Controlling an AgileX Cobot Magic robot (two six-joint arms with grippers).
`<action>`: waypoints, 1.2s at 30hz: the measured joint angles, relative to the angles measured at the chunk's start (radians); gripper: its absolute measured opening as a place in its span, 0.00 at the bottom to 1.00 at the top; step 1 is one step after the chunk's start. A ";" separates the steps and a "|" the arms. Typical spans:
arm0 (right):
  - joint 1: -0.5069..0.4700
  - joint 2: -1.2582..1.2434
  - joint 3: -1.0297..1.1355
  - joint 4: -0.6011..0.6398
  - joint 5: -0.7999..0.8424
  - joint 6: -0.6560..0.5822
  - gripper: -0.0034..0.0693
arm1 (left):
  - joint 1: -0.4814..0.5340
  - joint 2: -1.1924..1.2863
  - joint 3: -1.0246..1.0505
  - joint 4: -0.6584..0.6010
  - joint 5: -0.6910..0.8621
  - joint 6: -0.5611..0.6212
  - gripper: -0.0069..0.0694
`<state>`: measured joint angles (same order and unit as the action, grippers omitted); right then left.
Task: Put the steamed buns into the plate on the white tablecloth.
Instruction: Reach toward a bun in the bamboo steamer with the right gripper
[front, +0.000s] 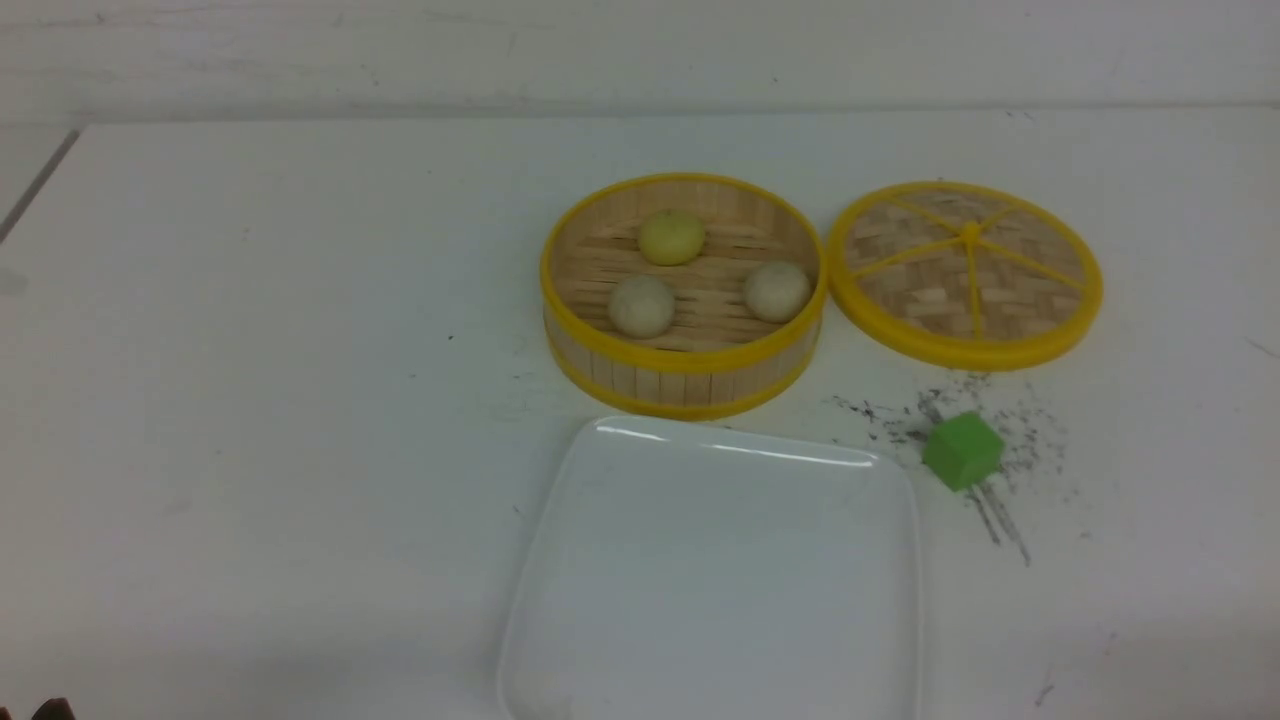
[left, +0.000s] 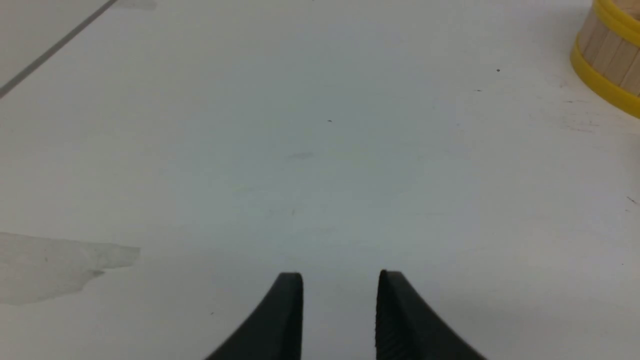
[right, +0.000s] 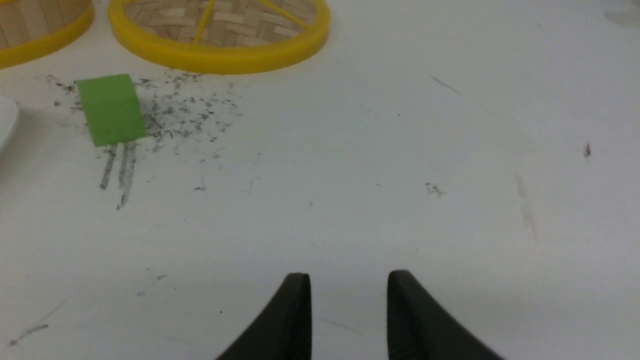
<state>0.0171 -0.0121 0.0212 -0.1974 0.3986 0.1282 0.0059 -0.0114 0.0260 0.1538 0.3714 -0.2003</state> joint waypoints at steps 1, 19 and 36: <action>0.000 0.000 0.000 -0.001 -0.001 0.000 0.38 | 0.000 0.000 0.000 0.000 0.000 0.000 0.41; 0.000 0.000 0.004 0.609 -0.077 0.458 0.38 | 0.000 0.000 0.000 0.000 0.000 0.000 0.41; -0.002 0.172 -0.352 0.488 -0.179 0.114 0.04 | 0.000 0.000 0.000 0.000 0.000 0.000 0.41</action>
<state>0.0147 0.1600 -0.3313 0.2905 0.2192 0.2424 0.0059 -0.0114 0.0260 0.1538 0.3714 -0.2003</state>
